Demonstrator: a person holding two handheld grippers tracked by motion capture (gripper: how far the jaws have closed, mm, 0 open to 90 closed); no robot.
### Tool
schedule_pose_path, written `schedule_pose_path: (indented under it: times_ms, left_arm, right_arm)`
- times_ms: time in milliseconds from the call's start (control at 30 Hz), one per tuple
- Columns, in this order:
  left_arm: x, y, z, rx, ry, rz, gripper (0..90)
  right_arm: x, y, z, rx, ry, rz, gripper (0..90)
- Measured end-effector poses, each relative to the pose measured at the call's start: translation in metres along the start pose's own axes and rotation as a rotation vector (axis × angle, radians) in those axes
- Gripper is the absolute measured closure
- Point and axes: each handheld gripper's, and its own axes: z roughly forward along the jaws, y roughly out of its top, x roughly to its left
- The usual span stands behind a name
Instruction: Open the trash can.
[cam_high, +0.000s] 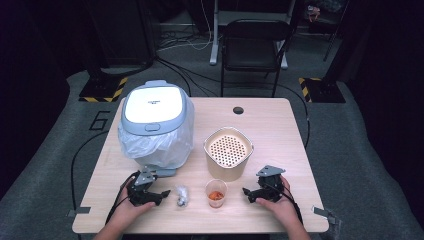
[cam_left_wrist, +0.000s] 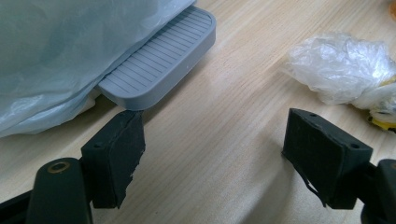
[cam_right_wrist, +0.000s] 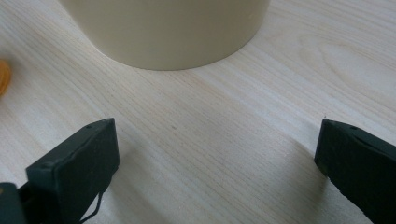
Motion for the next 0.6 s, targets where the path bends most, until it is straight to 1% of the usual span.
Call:
schedule_pose_path:
  times_ms: [400,467,533,600]
  left_arm:
    - [-0.0002,0.0000,0.0001,-0.001,0.004,-0.005,20.8]
    - [-0.0004,0.0000,0.0001,-0.001,0.004,-0.005,20.8]
    - [-0.0002,0.0001,0.0000,0.000,0.002,-0.004,20.8]
    - [-0.0006,-0.0001,0.0003,-0.004,0.009,-0.004,20.8]
  right_arm:
    - [0.0004,0.0003,0.0001,0.003,-0.004,0.002,0.0]
    - [0.0001,0.0000,0.0001,0.003,-0.006,-0.006,0.0]
    - [0.0018,-0.0002,-0.0003,0.000,-0.015,0.009,0.6]
    - [0.0026,-0.0001,-0.0007,0.000,-0.021,0.011,1.5]
